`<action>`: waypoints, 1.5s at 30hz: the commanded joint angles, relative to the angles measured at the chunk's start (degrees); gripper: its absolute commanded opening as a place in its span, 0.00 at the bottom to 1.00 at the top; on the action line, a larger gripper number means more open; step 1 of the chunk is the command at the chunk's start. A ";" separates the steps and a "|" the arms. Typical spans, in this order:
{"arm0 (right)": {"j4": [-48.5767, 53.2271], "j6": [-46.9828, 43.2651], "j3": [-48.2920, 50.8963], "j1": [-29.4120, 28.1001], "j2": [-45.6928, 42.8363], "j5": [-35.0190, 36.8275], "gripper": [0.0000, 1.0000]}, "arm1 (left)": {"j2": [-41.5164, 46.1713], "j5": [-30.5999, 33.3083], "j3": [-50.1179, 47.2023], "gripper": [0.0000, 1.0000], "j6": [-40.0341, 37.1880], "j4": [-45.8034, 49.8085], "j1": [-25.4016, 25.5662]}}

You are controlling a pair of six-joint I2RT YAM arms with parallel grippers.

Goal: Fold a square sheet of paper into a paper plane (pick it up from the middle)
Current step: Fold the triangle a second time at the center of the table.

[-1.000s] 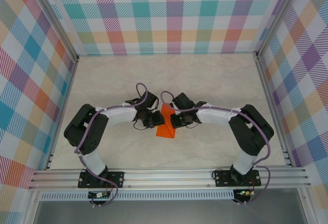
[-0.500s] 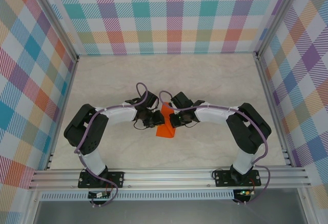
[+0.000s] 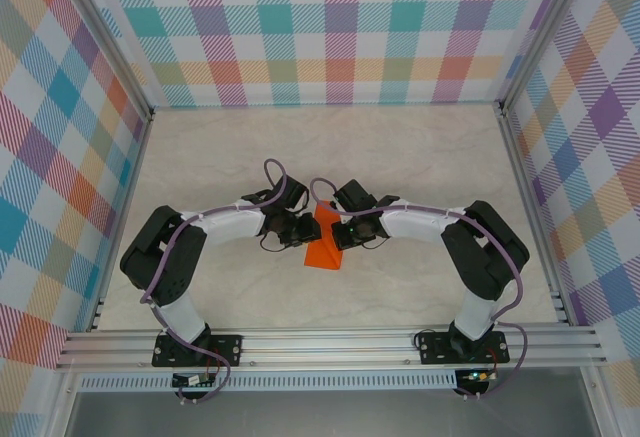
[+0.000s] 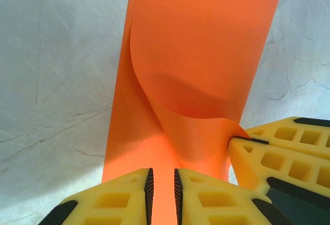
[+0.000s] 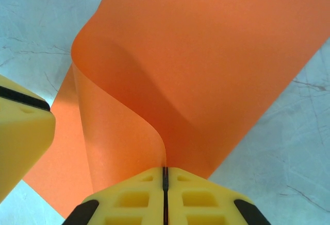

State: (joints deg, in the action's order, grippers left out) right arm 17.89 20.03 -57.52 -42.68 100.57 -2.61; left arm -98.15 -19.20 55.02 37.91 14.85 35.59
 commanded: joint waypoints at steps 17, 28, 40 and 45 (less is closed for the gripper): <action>0.27 -0.89 -1.02 0.46 2.25 0.39 0.09 | 2.41 -1.39 -1.91 0.19 6.83 -6.53 0.46; -0.39 -0.54 -0.54 0.54 2.26 0.33 0.09 | 1.47 -4.20 -6.15 0.11 14.73 -16.02 -0.43; -0.98 -0.35 -0.03 0.67 2.60 0.24 0.08 | -1.00 -8.44 -7.46 0.11 17.28 -23.65 -1.32; -0.86 -0.30 -0.13 0.75 2.53 0.33 0.08 | -2.12 -8.00 -7.45 0.10 16.99 -23.48 -1.36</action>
State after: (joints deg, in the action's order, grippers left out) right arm 17.61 20.05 -57.54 -42.41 102.21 -2.63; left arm -99.35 -26.55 47.09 54.70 -7.86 34.94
